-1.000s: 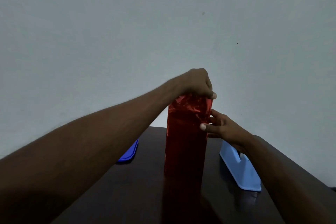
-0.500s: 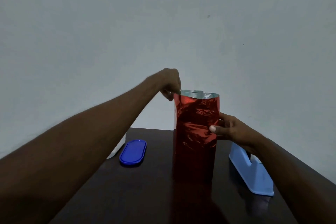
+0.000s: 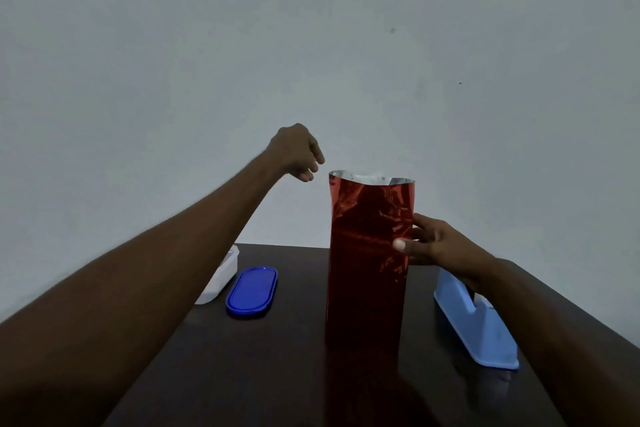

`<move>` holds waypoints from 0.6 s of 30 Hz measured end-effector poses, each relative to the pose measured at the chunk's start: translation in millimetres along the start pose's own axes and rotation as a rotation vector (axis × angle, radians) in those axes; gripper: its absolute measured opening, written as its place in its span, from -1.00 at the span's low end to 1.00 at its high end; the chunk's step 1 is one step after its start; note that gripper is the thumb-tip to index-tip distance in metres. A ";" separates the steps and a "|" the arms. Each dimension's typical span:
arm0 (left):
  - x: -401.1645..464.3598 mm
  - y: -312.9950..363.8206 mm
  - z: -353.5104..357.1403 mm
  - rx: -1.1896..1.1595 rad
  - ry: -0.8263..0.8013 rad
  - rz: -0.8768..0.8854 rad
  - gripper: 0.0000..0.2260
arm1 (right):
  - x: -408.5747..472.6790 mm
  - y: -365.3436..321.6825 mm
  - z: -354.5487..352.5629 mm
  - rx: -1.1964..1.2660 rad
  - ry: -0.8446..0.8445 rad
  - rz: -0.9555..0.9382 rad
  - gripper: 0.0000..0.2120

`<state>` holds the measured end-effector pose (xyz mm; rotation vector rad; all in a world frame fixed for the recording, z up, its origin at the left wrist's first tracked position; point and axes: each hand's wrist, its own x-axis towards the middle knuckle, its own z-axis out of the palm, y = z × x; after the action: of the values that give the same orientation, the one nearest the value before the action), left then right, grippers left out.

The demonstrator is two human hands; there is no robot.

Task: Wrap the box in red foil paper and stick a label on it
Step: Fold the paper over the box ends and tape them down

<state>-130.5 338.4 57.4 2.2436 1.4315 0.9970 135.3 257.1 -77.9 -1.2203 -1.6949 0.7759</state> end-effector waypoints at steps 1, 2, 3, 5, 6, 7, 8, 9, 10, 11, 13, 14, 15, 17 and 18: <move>-4.8 -7.3 3.2 -0.031 0.017 -0.007 -0.88 | -0.7 0.9 0.3 0.002 0.012 0.003 -0.50; -10.6 -13.9 8.5 -0.083 0.012 -0.011 -0.90 | -1.3 1.5 0.6 0.005 0.022 0.004 -0.49; -17.4 -20.4 15.6 -0.144 -0.002 -0.003 -0.92 | -2.2 2.5 1.3 0.011 0.030 0.003 -0.49; -30.2 -28.4 32.4 -0.239 0.006 0.046 -0.95 | -3.5 2.8 3.2 0.011 0.038 -0.002 -0.50; -34.6 -29.6 41.0 -0.262 0.021 0.076 -0.95 | -3.8 2.6 3.8 0.008 0.039 -0.005 -0.49; -37.1 -31.3 49.4 -0.265 0.035 0.101 -0.96 | -3.9 2.6 5.4 0.006 0.040 -0.008 -0.48; -37.2 -30.5 56.9 -0.259 0.050 0.121 -0.96 | -4.2 1.7 4.8 0.000 0.041 -0.009 -0.48; -37.0 -31.3 62.9 -0.246 0.066 0.132 -0.96 | -4.0 1.5 5.9 -0.006 0.039 -0.012 -0.48; -36.3 -30.7 67.0 -0.239 0.082 0.140 -0.96 | -4.0 0.9 6.0 -0.012 0.039 -0.011 -0.48; -35.2 -30.7 69.7 -0.230 0.094 0.147 -0.96 | -3.8 0.9 6.4 -0.018 0.040 -0.011 -0.50; -33.5 -30.2 72.1 -0.203 0.105 0.165 -0.95 | -4.3 0.1 6.7 -0.032 0.041 -0.014 -0.51; -32.7 -29.8 72.3 -0.188 0.103 0.171 -0.94 | -4.1 -0.6 6.8 -0.035 0.039 -0.014 -0.51; -32.1 -29.4 72.2 -0.177 0.099 0.175 -0.94 | -3.8 -1.3 6.6 -0.035 0.041 -0.009 -0.51; -30.7 -28.7 71.2 -0.153 0.088 0.183 -0.93 | -3.5 -3.7 7.1 -0.040 0.045 -0.002 -0.49; -30.1 -28.3 70.6 -0.134 0.084 0.190 -0.92 | -3.1 -4.7 7.5 -0.048 0.038 -0.004 -0.49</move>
<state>-108.8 332.8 -21.3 2.2955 1.1607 1.2217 126.9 252.7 -77.9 -1.2567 -1.6929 0.7089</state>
